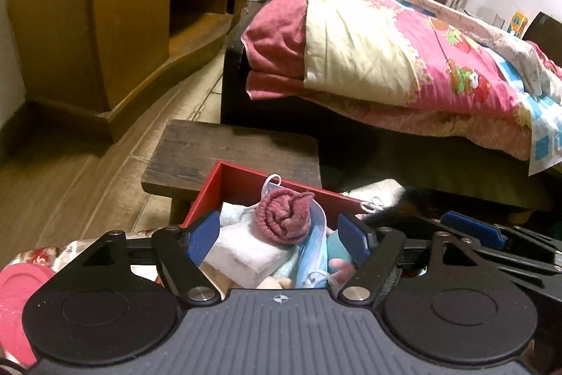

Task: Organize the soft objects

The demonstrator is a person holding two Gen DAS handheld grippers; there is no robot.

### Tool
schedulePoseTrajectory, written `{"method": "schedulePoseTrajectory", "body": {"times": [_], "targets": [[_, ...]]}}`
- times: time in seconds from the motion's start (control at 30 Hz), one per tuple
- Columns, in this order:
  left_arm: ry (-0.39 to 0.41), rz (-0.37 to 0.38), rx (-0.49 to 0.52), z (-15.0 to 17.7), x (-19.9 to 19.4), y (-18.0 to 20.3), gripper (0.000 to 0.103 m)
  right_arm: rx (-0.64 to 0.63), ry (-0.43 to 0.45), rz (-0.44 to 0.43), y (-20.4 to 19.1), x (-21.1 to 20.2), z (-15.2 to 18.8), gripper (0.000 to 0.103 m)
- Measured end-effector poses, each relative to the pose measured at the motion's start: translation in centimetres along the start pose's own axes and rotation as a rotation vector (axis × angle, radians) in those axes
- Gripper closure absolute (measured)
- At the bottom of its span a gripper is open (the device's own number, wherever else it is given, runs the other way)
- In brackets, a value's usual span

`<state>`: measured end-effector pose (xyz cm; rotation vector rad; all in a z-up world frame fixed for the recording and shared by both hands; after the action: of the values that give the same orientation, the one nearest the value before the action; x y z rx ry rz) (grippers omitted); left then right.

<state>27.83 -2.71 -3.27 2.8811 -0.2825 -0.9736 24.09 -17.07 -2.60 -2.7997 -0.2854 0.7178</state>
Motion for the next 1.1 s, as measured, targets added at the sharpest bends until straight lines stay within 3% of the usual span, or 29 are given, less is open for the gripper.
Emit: {"method": "schedulePoseTrajectory", "body": {"times": [0.3, 0.5, 0.67, 0.83, 1.1], "targets": [[0.018, -0.007, -0.010, -0.5, -1.1, -0.3, 0.027, -0.014, -0.011, -0.085, -1.9, -0.3, 0.3, 0.085], [0.004, -0.012, -0.026, -0.3, -1.3, -0.8, 0.027, -0.007, -0.011, -0.084, -2.0, -0.3, 0.4, 0.085], [0.016, 0.001, -0.062, -0.2, -3.7, -1.2, 0.027, -0.004, 0.006, -0.081, -2.0, -2.2, 0.0, 0.085], [-0.003, 0.008, -0.068, 1.9, -6.2, -1.2, 0.027, -0.012, 0.004, -0.057, -2.2, -5.2, 0.8, 0.085], [-0.051, 0.014, -0.047, 6.0, -8.0, -0.5, 0.027, -0.008, -0.065, -0.014, -1.9, -8.0, 4.8, 0.084]]}}
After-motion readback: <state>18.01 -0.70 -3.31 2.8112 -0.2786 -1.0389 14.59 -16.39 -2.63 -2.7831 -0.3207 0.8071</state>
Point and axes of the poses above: each gripper's, at about its wrist camera, not at the fingertips, and x roughly the way its jaws point, y to its right, z to its underside, the point moved 8 cm from there along x, roughly the way its jaws point, and after that the axes turned 8 degrees about y, right-handed, at the moved point
